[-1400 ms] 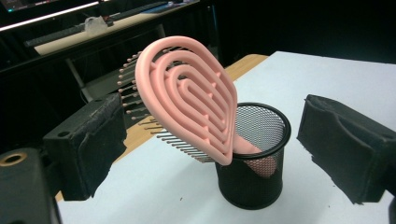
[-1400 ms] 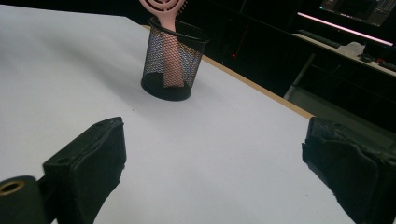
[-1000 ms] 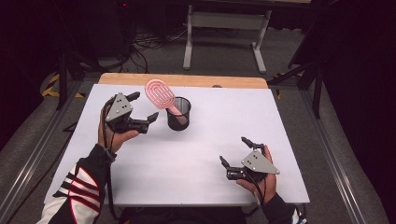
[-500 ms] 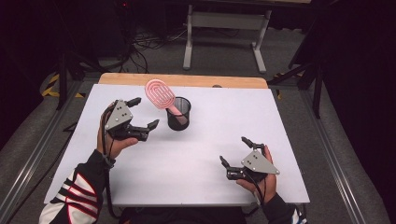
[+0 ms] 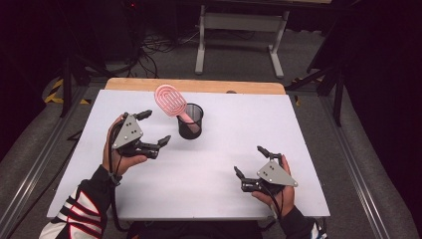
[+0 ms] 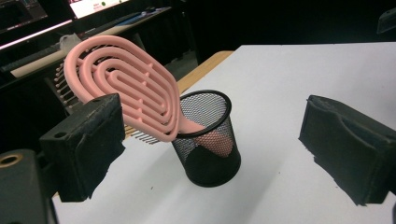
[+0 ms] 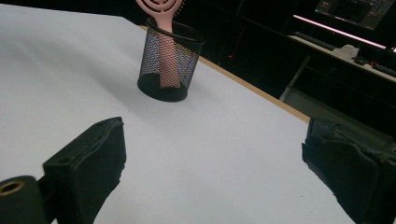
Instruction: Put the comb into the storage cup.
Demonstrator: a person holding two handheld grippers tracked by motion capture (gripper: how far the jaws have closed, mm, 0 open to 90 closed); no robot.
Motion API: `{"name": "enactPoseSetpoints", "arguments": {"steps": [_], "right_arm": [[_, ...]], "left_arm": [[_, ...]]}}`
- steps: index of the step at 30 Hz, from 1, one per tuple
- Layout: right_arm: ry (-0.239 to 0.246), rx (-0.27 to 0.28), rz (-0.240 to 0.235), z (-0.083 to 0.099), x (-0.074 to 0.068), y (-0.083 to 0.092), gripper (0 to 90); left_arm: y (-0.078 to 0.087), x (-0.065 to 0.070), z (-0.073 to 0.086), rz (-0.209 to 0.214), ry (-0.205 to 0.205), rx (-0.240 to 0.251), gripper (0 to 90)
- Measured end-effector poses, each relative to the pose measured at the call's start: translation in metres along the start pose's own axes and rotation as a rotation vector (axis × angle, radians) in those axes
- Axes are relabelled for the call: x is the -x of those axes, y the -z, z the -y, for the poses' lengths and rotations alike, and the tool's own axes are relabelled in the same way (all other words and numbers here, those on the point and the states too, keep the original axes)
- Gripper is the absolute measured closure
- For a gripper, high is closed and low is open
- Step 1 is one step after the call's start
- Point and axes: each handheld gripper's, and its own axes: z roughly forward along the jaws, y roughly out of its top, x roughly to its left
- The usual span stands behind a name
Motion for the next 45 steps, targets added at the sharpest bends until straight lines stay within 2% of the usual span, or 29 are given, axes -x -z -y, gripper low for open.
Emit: {"name": "enactPoseSetpoints", "arguments": {"steps": [20,45], "right_arm": [[0.012,0.003,0.004,-0.001,-0.001,0.001,6.8],[0.019,0.007,0.008,-0.002,-0.002,0.002,6.6]], "left_arm": [[0.009,0.020,0.005,0.027,-0.038,0.009,7.7],[0.022,0.038,0.020,0.046,-0.082,-0.016,7.7]]}}
